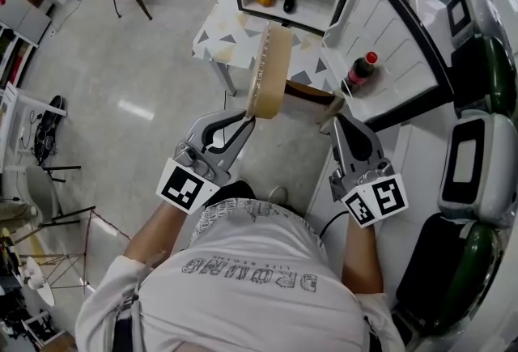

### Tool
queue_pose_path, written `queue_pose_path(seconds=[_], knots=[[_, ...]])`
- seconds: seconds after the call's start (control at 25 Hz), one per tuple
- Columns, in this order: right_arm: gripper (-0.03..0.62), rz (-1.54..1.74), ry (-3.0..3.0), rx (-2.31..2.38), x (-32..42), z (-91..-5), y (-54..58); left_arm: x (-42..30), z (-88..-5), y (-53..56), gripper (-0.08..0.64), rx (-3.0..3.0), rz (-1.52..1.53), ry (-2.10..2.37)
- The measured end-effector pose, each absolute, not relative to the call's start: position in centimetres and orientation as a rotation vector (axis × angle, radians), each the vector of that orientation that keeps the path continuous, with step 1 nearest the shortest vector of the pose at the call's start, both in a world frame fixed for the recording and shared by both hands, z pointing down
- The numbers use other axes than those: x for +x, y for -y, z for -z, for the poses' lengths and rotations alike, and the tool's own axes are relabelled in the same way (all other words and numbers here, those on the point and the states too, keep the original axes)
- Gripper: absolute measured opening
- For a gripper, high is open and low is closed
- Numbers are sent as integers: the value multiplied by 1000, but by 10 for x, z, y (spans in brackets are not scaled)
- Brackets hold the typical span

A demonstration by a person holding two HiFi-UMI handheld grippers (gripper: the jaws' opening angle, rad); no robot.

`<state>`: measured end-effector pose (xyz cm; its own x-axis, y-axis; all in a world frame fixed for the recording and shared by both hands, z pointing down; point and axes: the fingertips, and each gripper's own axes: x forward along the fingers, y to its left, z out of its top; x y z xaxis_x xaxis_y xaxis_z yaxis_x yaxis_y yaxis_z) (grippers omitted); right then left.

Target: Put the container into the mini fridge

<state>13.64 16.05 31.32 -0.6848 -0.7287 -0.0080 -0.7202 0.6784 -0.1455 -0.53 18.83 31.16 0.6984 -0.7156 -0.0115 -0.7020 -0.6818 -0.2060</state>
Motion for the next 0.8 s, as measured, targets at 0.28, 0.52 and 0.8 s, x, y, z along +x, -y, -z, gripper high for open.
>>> queue_pose_path(seconds=[0.28,0.52,0.8], knots=[[3,218,-2815,-1202,146,-319,-148,5,-318,-175,44,-2718,120,-1154],[3,242,-2809,-1230,141,-326,-120,-4,-323,-145,43,-2733,110,-1151],[3,252,-2775,-1315,119,-331,-65,-33,-334,-85,44,-2770,105,-1101]])
